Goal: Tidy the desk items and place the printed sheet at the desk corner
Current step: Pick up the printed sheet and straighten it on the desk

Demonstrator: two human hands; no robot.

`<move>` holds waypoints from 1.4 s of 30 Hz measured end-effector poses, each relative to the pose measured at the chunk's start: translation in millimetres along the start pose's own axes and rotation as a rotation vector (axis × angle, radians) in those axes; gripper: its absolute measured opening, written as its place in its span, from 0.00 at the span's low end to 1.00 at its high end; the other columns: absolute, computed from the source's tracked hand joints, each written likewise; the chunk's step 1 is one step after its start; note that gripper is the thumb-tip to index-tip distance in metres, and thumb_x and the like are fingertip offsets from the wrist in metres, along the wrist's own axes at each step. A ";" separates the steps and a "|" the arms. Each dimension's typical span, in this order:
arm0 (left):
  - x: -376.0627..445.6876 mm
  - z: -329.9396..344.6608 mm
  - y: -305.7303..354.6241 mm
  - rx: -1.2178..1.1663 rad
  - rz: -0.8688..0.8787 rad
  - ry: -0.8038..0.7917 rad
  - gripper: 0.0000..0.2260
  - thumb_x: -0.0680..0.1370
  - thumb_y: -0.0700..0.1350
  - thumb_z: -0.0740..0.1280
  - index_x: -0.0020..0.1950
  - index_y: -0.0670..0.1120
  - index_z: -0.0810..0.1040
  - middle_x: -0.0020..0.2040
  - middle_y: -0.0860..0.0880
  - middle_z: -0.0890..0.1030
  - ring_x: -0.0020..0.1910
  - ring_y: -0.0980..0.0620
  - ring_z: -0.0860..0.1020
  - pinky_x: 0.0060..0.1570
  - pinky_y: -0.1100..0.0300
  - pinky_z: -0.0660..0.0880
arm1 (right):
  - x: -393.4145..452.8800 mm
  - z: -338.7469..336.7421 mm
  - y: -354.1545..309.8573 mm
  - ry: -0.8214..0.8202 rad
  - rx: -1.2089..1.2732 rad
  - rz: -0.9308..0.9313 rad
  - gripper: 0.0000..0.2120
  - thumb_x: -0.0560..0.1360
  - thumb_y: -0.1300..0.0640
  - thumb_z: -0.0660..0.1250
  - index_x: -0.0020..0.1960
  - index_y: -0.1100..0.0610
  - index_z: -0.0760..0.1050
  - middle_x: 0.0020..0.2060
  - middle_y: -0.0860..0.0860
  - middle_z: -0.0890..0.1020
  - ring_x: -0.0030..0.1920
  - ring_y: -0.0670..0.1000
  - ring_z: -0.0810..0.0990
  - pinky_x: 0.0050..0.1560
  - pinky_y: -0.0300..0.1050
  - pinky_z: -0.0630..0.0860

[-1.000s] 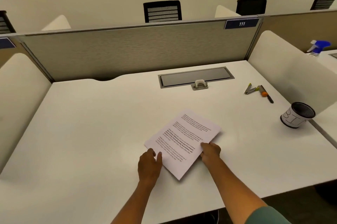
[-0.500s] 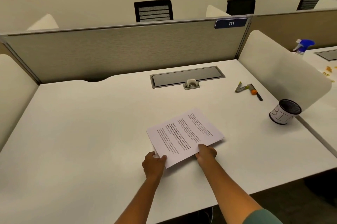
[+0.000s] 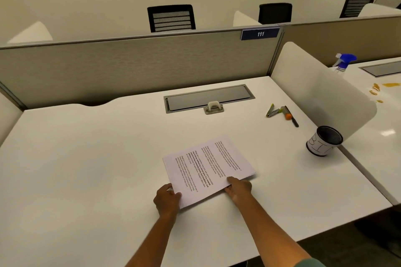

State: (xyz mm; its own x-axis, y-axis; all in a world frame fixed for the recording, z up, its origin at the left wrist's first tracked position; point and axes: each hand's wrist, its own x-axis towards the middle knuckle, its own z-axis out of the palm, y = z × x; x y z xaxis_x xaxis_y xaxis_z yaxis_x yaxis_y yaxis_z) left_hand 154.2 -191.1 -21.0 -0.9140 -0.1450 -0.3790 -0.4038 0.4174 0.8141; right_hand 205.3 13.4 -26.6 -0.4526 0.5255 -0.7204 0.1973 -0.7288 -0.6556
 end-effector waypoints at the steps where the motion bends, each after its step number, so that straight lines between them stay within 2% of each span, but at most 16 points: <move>1: 0.7 4.3 4.4 0.009 0.011 0.009 0.17 0.71 0.32 0.71 0.60 0.38 0.80 0.58 0.40 0.82 0.54 0.40 0.81 0.58 0.49 0.78 | 6.4 -2.9 -7.6 0.005 0.002 -0.022 0.22 0.73 0.74 0.65 0.66 0.64 0.72 0.60 0.61 0.80 0.57 0.63 0.80 0.59 0.61 0.77; 3: 3.3 14.2 15.6 0.016 0.022 0.018 0.17 0.72 0.31 0.71 0.61 0.38 0.80 0.58 0.39 0.82 0.54 0.40 0.81 0.58 0.49 0.77 | 19.8 -9.5 -24.9 0.034 -0.015 -0.078 0.25 0.73 0.75 0.64 0.68 0.63 0.70 0.62 0.61 0.78 0.59 0.64 0.79 0.58 0.63 0.77; 7: 12.8 36.9 36.9 0.049 0.051 -0.003 0.14 0.73 0.31 0.68 0.57 0.39 0.82 0.56 0.40 0.83 0.51 0.42 0.80 0.55 0.49 0.78 | 46.0 -22.4 -64.3 0.137 -0.209 -0.181 0.31 0.72 0.73 0.66 0.72 0.59 0.63 0.66 0.61 0.73 0.60 0.62 0.78 0.49 0.55 0.81; 10: 19.5 56.1 54.1 0.062 0.068 -0.015 0.11 0.73 0.31 0.68 0.53 0.39 0.82 0.53 0.41 0.83 0.48 0.42 0.79 0.53 0.51 0.78 | 67.4 -31.9 -92.5 0.110 -0.388 -0.248 0.35 0.72 0.70 0.68 0.75 0.55 0.60 0.68 0.58 0.70 0.59 0.61 0.78 0.46 0.53 0.83; 12: 25.0 71.9 64.9 0.060 0.076 -0.008 0.10 0.73 0.31 0.68 0.53 0.39 0.82 0.53 0.40 0.83 0.47 0.43 0.79 0.51 0.53 0.76 | 83.6 -38.7 -110.4 0.059 -0.491 -0.282 0.33 0.72 0.68 0.69 0.74 0.55 0.64 0.66 0.57 0.73 0.55 0.58 0.80 0.40 0.47 0.83; 16: 36.9 99.9 84.8 0.050 0.068 0.018 0.14 0.72 0.30 0.69 0.56 0.38 0.81 0.54 0.41 0.83 0.46 0.45 0.77 0.51 0.57 0.74 | 112.5 -49.3 -144.9 -0.035 -0.639 -0.323 0.31 0.71 0.67 0.72 0.71 0.57 0.69 0.56 0.55 0.79 0.39 0.53 0.84 0.29 0.37 0.79; 21: 52.9 125.7 103.5 0.056 0.052 0.045 0.15 0.72 0.30 0.69 0.57 0.38 0.80 0.54 0.40 0.82 0.47 0.44 0.77 0.50 0.58 0.72 | 144.4 -57.7 -183.6 -0.180 -0.852 -0.318 0.37 0.69 0.64 0.75 0.74 0.56 0.65 0.61 0.57 0.78 0.42 0.57 0.85 0.34 0.40 0.82; 23: 58.2 133.3 109.8 0.044 0.030 0.057 0.17 0.71 0.32 0.71 0.60 0.36 0.78 0.55 0.39 0.82 0.48 0.43 0.77 0.51 0.57 0.71 | 154.4 -57.4 -194.9 -0.258 -0.940 -0.318 0.37 0.69 0.63 0.75 0.74 0.55 0.65 0.59 0.56 0.79 0.44 0.58 0.85 0.41 0.47 0.84; 25: 61.7 136.5 114.6 0.030 0.008 0.049 0.21 0.70 0.35 0.75 0.62 0.35 0.76 0.56 0.39 0.81 0.49 0.44 0.77 0.51 0.57 0.71 | 160.7 -55.9 -203.3 -0.315 -1.019 -0.345 0.35 0.68 0.63 0.76 0.72 0.54 0.67 0.54 0.53 0.81 0.43 0.57 0.84 0.42 0.50 0.84; 28: 65.2 135.3 120.3 0.040 0.050 -0.056 0.21 0.66 0.40 0.80 0.54 0.44 0.76 0.54 0.43 0.81 0.47 0.47 0.77 0.47 0.59 0.75 | 165.4 -51.9 -212.5 -0.377 -1.130 -0.393 0.32 0.64 0.61 0.77 0.66 0.53 0.71 0.49 0.51 0.82 0.44 0.57 0.84 0.43 0.54 0.84; 30: 67.0 131.4 121.3 0.100 0.132 -0.185 0.31 0.62 0.44 0.83 0.59 0.45 0.72 0.54 0.48 0.78 0.51 0.47 0.77 0.47 0.59 0.76 | 164.9 -47.0 -216.7 -0.411 -1.192 -0.394 0.34 0.62 0.61 0.78 0.65 0.52 0.70 0.50 0.51 0.81 0.45 0.56 0.83 0.41 0.50 0.84; 32: 68.4 127.0 122.7 0.212 0.212 -0.253 0.40 0.56 0.48 0.84 0.62 0.46 0.68 0.54 0.52 0.74 0.52 0.50 0.74 0.46 0.62 0.73 | 163.9 -42.4 -218.6 -0.423 -1.230 -0.383 0.36 0.60 0.61 0.79 0.64 0.51 0.69 0.48 0.50 0.80 0.41 0.53 0.83 0.35 0.43 0.82; 35: 72.1 122.3 120.0 0.317 0.305 -0.299 0.38 0.54 0.44 0.85 0.56 0.46 0.67 0.49 0.57 0.73 0.47 0.56 0.73 0.38 0.72 0.69 | 162.0 -39.5 -217.7 -0.400 -1.260 -0.396 0.35 0.60 0.61 0.79 0.63 0.52 0.69 0.44 0.46 0.78 0.35 0.48 0.79 0.29 0.36 0.77; 38: 75.6 122.2 116.3 0.395 0.317 -0.322 0.34 0.55 0.38 0.83 0.54 0.44 0.69 0.47 0.55 0.76 0.46 0.54 0.76 0.36 0.72 0.70 | 160.7 -40.8 -216.3 -0.376 -1.246 -0.402 0.36 0.60 0.62 0.78 0.64 0.51 0.68 0.42 0.42 0.76 0.34 0.47 0.79 0.26 0.33 0.73; 40: 74.4 122.7 115.0 0.432 0.281 -0.321 0.33 0.56 0.36 0.82 0.53 0.47 0.67 0.45 0.58 0.73 0.43 0.60 0.74 0.33 0.73 0.68 | 160.0 -41.5 -216.0 -0.377 -1.236 -0.397 0.33 0.60 0.62 0.78 0.58 0.46 0.66 0.43 0.44 0.78 0.36 0.48 0.79 0.27 0.35 0.75; 42: 74.0 124.0 113.9 0.448 0.256 -0.312 0.32 0.57 0.34 0.80 0.51 0.50 0.65 0.42 0.60 0.71 0.40 0.61 0.72 0.27 0.74 0.67 | 160.4 -42.2 -215.1 -0.378 -1.230 -0.405 0.29 0.60 0.62 0.77 0.55 0.47 0.68 0.43 0.47 0.80 0.36 0.48 0.79 0.29 0.36 0.76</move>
State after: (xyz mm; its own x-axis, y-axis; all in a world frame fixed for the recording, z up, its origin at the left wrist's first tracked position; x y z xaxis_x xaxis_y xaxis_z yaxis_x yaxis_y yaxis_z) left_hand 45.6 -43.0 -10.8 -0.8978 0.2515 -0.3617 -0.0546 0.7512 0.6578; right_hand 127.0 272.9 -10.7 -0.8349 0.3111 -0.4541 0.5492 0.4152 -0.7252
